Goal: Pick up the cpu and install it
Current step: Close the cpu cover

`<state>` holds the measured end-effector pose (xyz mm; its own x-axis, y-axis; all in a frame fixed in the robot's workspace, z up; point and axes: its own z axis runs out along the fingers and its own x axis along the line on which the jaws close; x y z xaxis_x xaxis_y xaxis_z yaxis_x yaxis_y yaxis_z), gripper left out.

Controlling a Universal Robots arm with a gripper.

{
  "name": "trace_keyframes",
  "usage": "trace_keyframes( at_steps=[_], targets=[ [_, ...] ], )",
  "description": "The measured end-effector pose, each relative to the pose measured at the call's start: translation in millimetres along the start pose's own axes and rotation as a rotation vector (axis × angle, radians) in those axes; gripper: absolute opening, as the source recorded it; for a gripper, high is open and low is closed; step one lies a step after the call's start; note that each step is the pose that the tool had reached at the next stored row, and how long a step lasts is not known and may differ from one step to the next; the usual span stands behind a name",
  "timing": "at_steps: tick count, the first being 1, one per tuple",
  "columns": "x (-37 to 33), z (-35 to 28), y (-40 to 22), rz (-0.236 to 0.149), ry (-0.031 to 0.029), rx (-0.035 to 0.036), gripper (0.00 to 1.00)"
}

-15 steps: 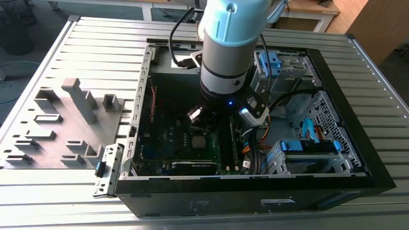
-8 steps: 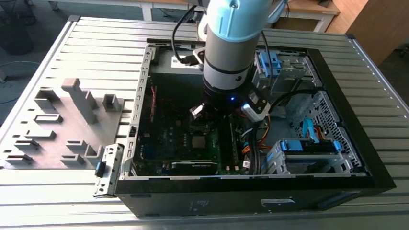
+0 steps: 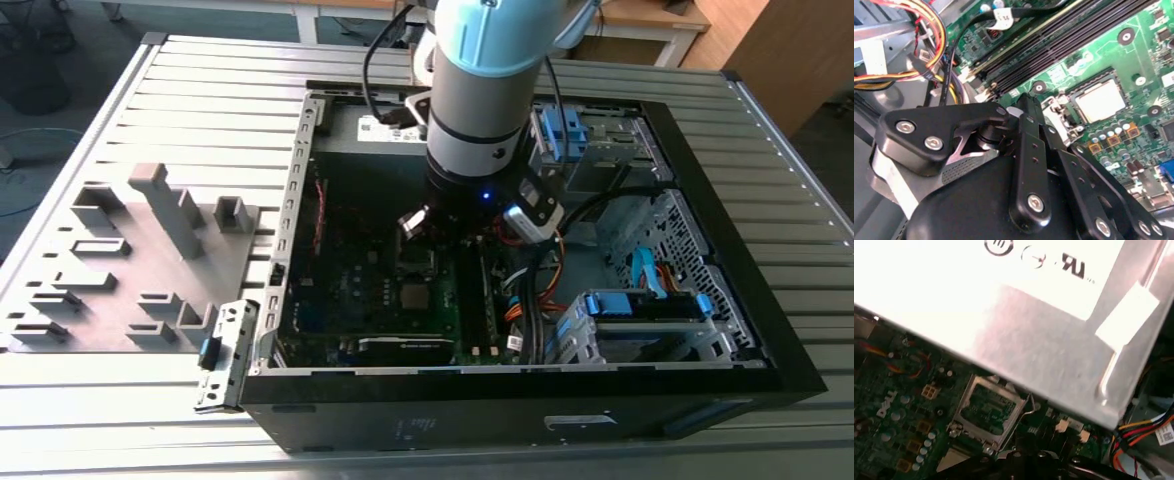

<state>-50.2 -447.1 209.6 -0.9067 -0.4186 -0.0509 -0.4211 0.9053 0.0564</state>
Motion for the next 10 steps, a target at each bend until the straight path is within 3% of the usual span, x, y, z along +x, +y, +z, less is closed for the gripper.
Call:
trace_keyframes(
  at_steps=[4, 10],
  targets=[
    [-2.2, 0.8, 4.5, 0.000, -0.0001, 0.0000, 0.11],
    [-2.9, 1.1, 5.9, 0.000, 0.0000, 0.0000, 0.11]
  ],
)
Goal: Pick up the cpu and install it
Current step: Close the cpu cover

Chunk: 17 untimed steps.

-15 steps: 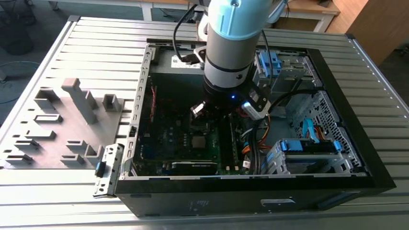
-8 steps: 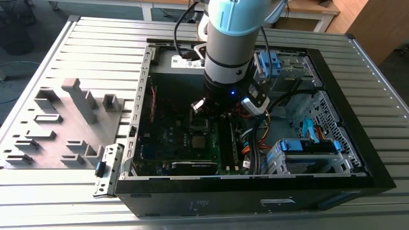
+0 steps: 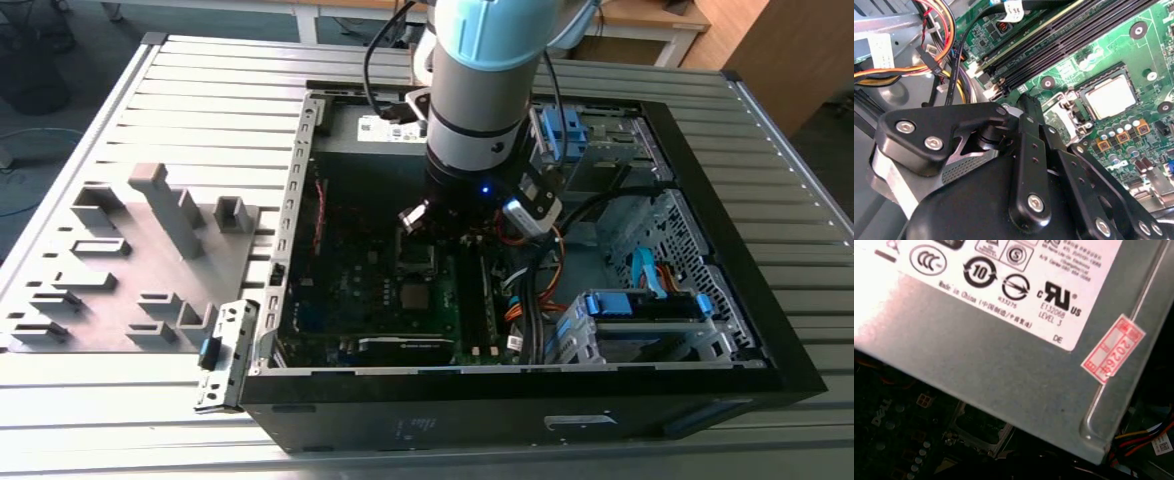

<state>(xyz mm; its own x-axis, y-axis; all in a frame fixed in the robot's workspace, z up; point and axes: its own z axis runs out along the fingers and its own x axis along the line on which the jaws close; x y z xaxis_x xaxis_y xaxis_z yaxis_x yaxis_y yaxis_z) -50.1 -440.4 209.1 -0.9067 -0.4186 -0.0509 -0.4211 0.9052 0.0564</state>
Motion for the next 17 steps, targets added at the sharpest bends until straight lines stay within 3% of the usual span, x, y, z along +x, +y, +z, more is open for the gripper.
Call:
trace_keyframes(
  at_steps=[9, 13, 17],
  targets=[
    [-0.3, -1.0, 0.4, 0.000, -0.0024, -0.0052, 0.11],
    [-0.3, -0.3, 1.4, 0.000, -0.0061, -0.0132, 0.11],
    [1.1, 1.6, 2.5, 0.000, -0.0075, -0.0162, 0.11]
  ],
)
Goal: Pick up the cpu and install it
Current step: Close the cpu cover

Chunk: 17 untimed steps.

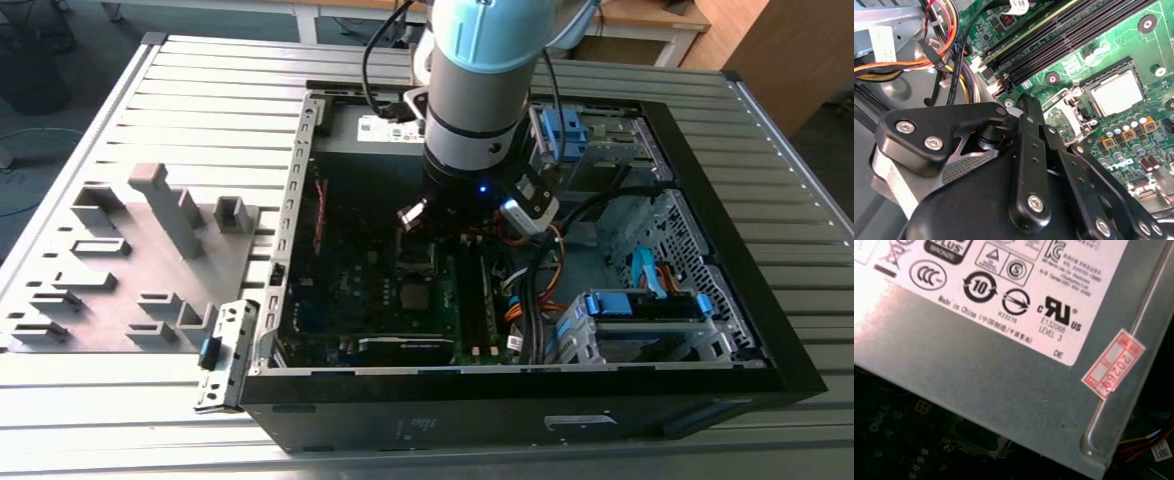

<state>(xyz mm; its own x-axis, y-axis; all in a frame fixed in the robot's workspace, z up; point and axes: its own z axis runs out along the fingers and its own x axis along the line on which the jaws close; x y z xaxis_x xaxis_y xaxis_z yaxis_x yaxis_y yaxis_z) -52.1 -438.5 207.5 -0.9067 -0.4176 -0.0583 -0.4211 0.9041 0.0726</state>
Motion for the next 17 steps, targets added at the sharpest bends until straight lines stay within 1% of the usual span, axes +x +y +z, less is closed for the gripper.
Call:
trace_keyframes(
  at_steps=[4, 7, 12, 13, 15, 17],
  targets=[
    [0.2, 0.9, 0.1, 0.000, -0.0004, -0.0007, 0.11],
    [0.4, 2.3, 0.0, 0.000, -0.0014, -0.0027, 0.11],
    [0.3, 2.4, 0.0, 0.000, -0.0014, -0.0031, 0.11],
    [0.3, 2.3, -0.1, 0.000, -0.0018, -0.0043, 0.11],
    [0.5, 2.4, 0.1, 0.000, -0.0043, -0.0091, 0.11],
    [0.9, 2.4, 0.2, 0.000, -0.0056, -0.0117, 0.11]
  ],
)
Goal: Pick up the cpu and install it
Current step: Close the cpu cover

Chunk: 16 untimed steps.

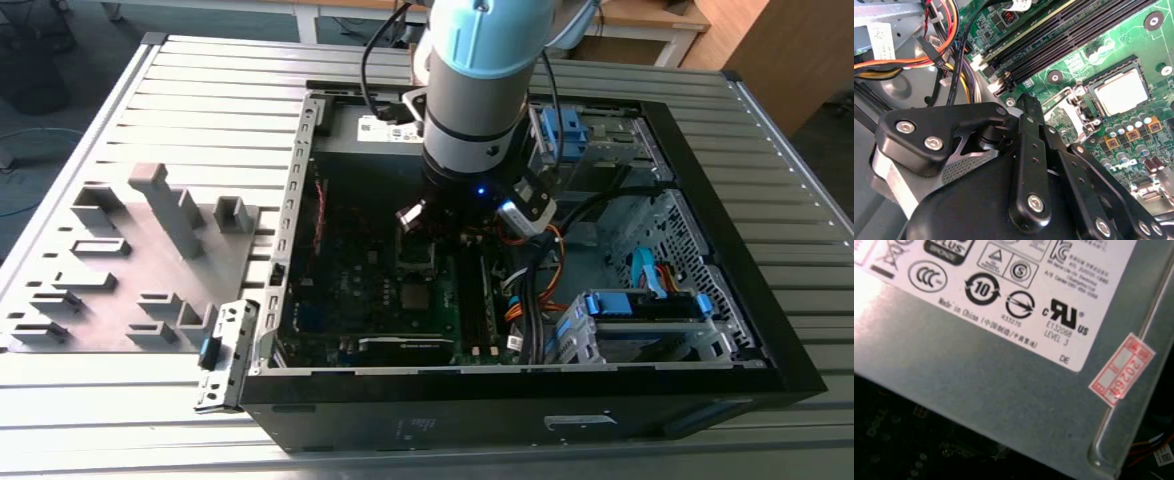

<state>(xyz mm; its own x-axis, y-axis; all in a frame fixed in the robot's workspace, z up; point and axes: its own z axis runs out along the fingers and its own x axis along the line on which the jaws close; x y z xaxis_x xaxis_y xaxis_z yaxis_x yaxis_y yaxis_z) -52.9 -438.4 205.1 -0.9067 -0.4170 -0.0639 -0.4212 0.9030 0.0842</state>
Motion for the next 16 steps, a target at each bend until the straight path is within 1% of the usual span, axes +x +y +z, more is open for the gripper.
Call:
trace_keyframes(
  at_steps=[2, 16],
  targets=[
    [0.5, 0.0, 0.3, 0.000, -0.0010, -0.0015, 0.11],
    [0.8, 0.0, 0.3, -0.001, -0.0011, -0.0022, 0.11]
  ],
)
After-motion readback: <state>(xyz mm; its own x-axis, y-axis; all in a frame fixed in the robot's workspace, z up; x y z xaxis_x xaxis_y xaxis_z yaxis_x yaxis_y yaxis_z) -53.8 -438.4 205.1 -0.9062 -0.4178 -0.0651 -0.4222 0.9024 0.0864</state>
